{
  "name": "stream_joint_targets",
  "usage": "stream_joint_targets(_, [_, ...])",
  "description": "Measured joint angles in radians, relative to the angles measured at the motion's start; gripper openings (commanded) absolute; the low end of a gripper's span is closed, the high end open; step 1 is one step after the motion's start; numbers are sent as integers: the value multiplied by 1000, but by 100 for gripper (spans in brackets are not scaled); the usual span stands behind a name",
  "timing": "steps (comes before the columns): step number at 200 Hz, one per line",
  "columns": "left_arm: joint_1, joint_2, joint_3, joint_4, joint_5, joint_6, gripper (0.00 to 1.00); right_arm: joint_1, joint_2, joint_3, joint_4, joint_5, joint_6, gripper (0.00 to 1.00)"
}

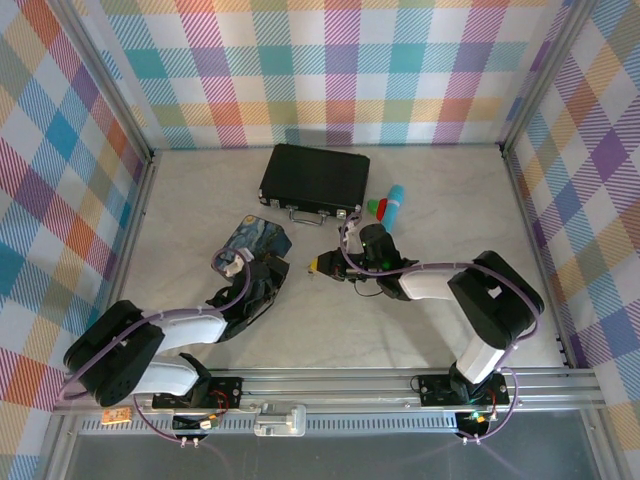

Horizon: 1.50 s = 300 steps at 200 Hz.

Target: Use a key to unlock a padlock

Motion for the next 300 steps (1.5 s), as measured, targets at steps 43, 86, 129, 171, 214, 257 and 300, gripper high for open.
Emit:
stream_joint_targets(43, [2, 56, -11, 136, 5, -29, 0, 0, 52, 4, 22, 21, 19, 0])
stream_joint_targets(86, [2, 57, -11, 176, 14, -48, 0, 0, 83, 16, 50, 31, 33, 0])
stream_joint_targets(129, [2, 57, -11, 176, 17, -51, 0, 1, 92, 47, 56, 34, 33, 0])
stream_joint_targets(171, [2, 57, -11, 177, 17, -51, 0, 6, 111, 72, 69, 34, 33, 0])
stream_joint_targets(214, [2, 57, -11, 178, 17, -52, 0, 10, 117, 72, 71, 34, 33, 0])
stream_joint_targets(257, [3, 57, -11, 179, 16, -56, 0, 13, 117, 72, 73, 37, 36, 0])
stream_joint_targets(300, [6, 57, -10, 175, 17, -58, 0, 25, 114, 69, 74, 44, 36, 0])
